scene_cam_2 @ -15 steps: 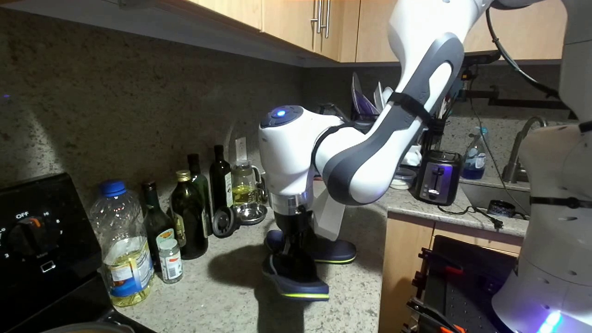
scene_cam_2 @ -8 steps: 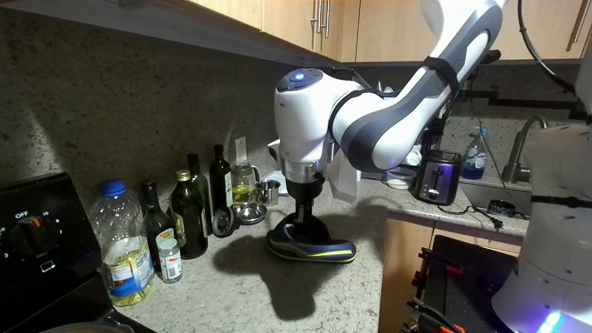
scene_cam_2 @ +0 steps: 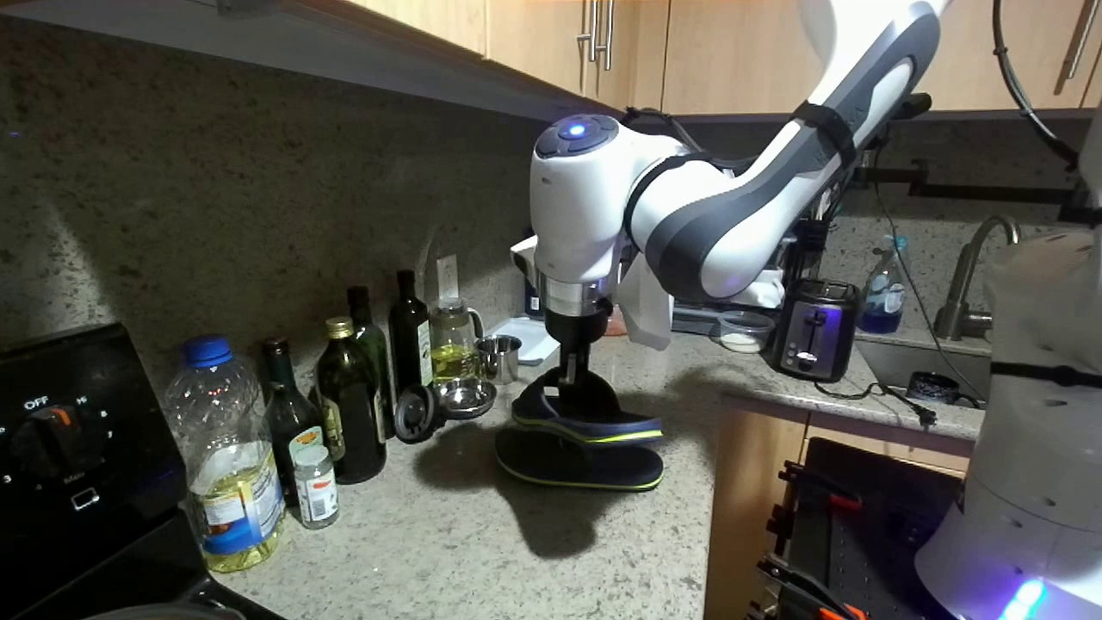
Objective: Separate the slippers on the counter
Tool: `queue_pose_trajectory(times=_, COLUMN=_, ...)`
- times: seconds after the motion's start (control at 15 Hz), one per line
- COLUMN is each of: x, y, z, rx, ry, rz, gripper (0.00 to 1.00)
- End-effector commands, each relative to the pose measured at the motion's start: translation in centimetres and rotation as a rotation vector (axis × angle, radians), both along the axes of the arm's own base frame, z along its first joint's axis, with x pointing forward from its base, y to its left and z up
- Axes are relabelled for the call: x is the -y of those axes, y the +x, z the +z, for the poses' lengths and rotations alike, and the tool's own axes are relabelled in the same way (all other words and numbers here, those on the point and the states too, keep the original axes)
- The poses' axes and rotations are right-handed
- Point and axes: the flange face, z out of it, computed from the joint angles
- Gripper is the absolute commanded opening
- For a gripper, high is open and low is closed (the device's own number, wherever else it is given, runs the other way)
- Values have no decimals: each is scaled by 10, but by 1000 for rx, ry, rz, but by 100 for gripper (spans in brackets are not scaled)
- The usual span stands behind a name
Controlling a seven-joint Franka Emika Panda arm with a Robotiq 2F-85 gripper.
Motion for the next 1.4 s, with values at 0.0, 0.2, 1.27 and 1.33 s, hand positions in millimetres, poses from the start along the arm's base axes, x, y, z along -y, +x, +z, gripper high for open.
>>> queue_pose_trajectory(times=0.0, x=-1, y=0, z=0, rx=-3, ry=0, rz=2, gripper=9)
queue_pose_trajectory(times=0.2, x=-6, y=-2, z=-1, rx=-4, ry=0, rz=11, gripper=2)
queue_pose_trajectory(times=1.27, x=75, y=21, z=3, rx=47, ry=-87, rz=553, gripper=2)
queue_pose_trajectory(times=1.33, x=84, y=21, z=3, rx=44, ry=-104, rz=559, gripper=2)
